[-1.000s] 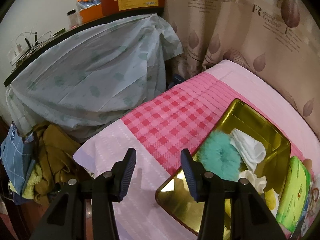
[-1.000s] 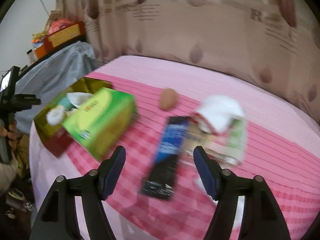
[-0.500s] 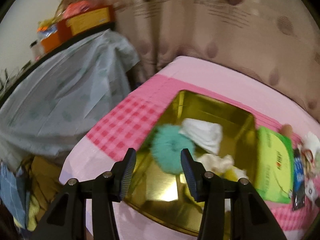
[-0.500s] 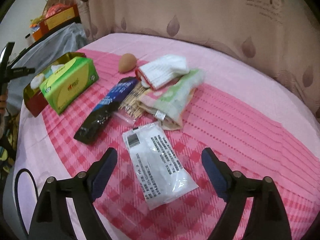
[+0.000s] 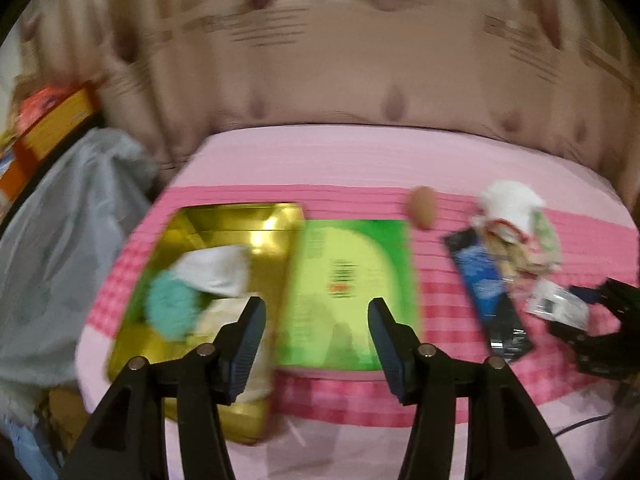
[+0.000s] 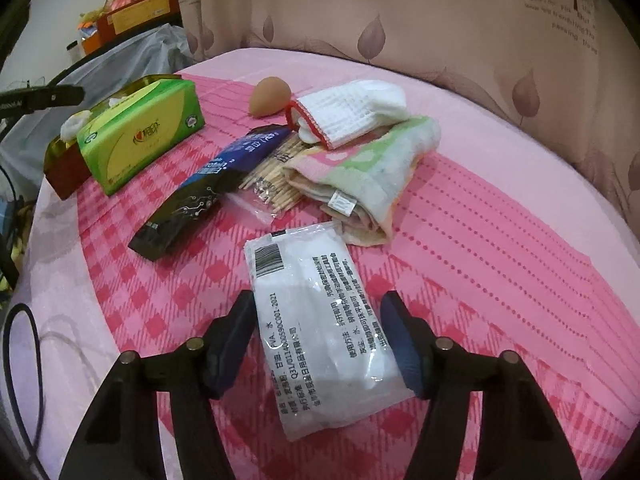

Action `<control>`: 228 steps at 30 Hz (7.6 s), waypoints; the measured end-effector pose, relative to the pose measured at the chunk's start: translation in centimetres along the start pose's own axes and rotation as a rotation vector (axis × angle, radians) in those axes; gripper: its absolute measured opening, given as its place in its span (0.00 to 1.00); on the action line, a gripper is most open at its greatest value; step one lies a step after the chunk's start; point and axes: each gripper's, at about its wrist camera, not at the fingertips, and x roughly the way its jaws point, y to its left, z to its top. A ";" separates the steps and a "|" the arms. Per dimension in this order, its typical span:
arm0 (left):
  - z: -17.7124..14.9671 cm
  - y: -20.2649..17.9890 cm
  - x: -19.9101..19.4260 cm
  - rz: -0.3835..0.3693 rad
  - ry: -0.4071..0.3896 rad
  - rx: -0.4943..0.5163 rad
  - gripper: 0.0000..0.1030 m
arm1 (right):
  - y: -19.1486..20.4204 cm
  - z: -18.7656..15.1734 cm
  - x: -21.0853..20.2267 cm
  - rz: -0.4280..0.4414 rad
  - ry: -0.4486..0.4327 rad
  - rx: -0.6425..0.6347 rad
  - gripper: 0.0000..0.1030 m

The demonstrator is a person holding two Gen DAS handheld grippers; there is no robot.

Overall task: Organize soft objects
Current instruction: 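Grasp the white packet with the right gripper while the left gripper grasps the Double Protein packet, then carry the protein packet over the gold tin with the left gripper while the right gripper holds the white packet, then lower the protein packet into the gold tin and open the left gripper, then carry the white packet into the gold tin and open the right gripper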

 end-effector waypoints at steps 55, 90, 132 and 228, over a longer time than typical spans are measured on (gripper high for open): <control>-0.7 -11.7 6.9 -0.194 0.209 0.052 0.40 | -1.9 -2.6 -1.4 -0.048 -0.030 0.158 0.56; 3.3 7.9 1.8 0.101 0.076 -0.095 0.40 | -1.8 -2.6 -1.2 -0.052 -0.028 0.157 0.57; -2.0 15.7 6.7 0.081 0.161 -0.230 0.52 | -1.8 -2.5 -1.0 -0.059 -0.025 0.150 0.59; -4.5 24.4 3.1 0.349 0.063 -0.581 0.52 | 28.0 23.2 9.9 0.194 -0.002 -0.151 0.48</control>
